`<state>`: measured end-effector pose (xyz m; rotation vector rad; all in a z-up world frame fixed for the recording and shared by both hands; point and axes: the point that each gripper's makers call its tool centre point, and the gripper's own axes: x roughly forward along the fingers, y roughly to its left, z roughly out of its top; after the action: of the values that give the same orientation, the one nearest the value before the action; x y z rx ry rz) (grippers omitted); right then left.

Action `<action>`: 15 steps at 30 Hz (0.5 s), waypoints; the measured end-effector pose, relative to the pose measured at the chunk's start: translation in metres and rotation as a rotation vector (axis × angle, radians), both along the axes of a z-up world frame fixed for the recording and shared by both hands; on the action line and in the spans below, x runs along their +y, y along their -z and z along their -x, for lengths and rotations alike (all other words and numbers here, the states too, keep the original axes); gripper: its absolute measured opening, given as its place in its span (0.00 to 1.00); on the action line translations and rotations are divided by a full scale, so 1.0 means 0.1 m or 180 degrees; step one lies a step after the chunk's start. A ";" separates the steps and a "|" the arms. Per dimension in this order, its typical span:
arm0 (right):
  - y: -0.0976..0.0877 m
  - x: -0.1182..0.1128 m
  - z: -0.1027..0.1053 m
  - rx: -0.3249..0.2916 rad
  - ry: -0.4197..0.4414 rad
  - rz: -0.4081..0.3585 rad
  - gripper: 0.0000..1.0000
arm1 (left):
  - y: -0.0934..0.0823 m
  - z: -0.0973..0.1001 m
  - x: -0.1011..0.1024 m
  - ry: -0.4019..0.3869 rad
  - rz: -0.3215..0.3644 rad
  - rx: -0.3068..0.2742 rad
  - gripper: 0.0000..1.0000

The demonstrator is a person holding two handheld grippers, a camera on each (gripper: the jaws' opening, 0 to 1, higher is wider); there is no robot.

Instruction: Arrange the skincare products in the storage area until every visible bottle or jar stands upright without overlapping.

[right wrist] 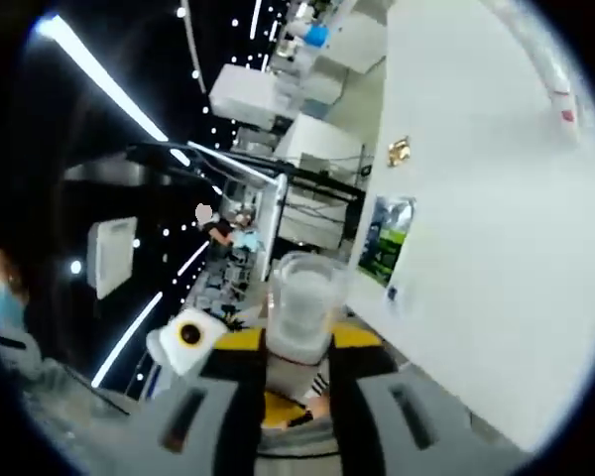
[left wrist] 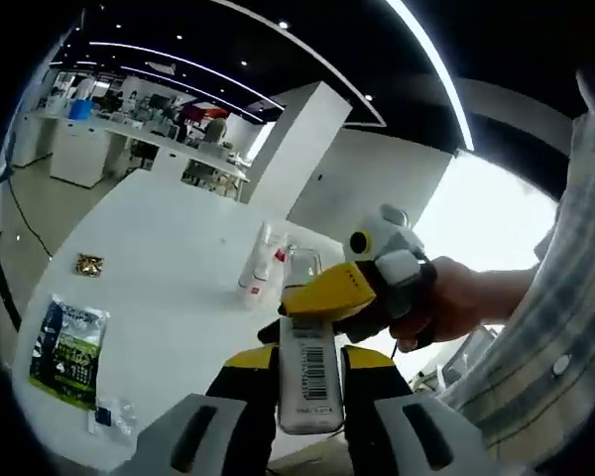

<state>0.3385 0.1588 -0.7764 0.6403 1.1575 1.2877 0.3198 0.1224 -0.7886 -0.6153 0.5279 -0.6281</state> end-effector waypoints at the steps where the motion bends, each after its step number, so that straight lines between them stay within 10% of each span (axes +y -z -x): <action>1: -0.01 0.03 0.05 -0.0084 -0.0120 0.0008 0.21 | -0.02 0.02 0.01 0.0002 0.0086 -0.0021 0.25; 7: -0.14 0.11 0.31 -0.0699 -0.0768 -0.0148 0.21 | 0.00 0.15 -0.05 0.0348 0.0687 0.0257 0.38; 15: -0.41 0.01 0.51 -0.0843 -0.1232 -0.0515 0.21 | -0.39 0.39 -0.32 0.1146 0.1381 0.0159 0.29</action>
<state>0.2880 0.1597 -0.7350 0.3540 0.9920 1.7515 0.2810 0.0907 -0.7501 -0.9563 0.5581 -1.0857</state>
